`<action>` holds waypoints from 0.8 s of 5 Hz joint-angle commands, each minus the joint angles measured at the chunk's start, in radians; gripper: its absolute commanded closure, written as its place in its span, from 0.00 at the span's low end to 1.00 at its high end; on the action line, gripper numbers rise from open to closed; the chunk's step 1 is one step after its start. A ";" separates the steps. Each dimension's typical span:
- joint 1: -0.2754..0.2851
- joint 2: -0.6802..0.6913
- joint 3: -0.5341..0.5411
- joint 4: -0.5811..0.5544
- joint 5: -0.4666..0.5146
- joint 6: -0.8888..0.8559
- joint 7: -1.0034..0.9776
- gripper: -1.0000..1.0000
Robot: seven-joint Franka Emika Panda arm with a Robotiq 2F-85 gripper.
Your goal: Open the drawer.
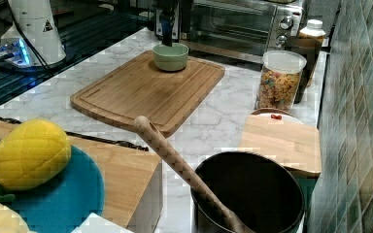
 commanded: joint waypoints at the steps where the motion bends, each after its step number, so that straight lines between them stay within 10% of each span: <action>1: -0.111 -0.041 -0.104 -0.017 -0.108 0.153 -0.213 0.00; 4: -0.172 0.021 -0.175 -0.084 -0.124 0.333 -0.359 0.00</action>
